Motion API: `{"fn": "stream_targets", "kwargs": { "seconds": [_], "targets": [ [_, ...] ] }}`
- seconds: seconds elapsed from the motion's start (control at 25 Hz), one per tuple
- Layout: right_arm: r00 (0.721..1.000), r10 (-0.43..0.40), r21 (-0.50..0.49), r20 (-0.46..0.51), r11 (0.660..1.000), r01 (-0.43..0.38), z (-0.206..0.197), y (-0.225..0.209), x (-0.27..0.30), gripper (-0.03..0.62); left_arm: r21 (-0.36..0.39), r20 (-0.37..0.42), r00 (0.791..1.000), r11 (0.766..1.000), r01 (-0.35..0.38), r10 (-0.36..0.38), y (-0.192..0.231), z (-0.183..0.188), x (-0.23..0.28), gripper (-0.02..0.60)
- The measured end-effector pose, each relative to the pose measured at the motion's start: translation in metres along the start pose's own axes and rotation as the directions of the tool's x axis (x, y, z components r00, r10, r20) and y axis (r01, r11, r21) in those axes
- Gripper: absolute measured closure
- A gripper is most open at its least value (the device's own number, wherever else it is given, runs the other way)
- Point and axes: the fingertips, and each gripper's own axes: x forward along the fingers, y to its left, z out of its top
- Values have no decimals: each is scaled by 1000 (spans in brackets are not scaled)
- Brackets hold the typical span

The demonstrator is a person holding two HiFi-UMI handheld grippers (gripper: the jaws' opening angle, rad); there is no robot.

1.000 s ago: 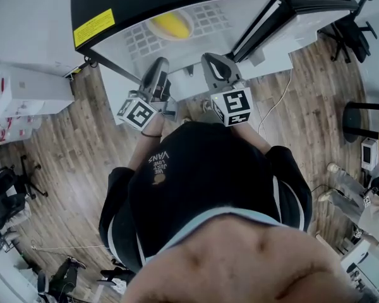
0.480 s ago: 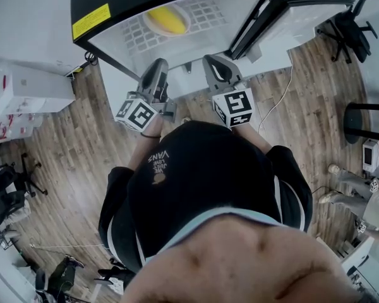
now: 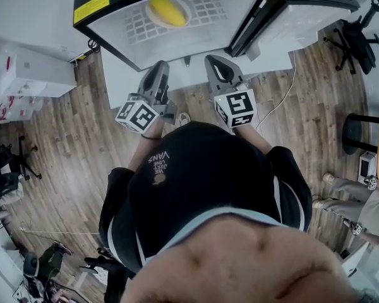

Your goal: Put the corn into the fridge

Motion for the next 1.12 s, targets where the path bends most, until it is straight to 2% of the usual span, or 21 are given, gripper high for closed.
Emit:
{"fn": "stream_targets", "kwargs": {
  "seconds": [0.48, 1.12],
  "targets": [
    [998, 55, 2, -4, 998, -55, -7, 8, -25, 579, 61, 23, 995, 993, -102, 101, -11, -17, -27, 560],
    [994, 98, 20, -44, 995, -97, -25, 19, -44, 579, 129, -39, 984, 978, -166, 173, -21, -43, -49, 560]
  ]
}}
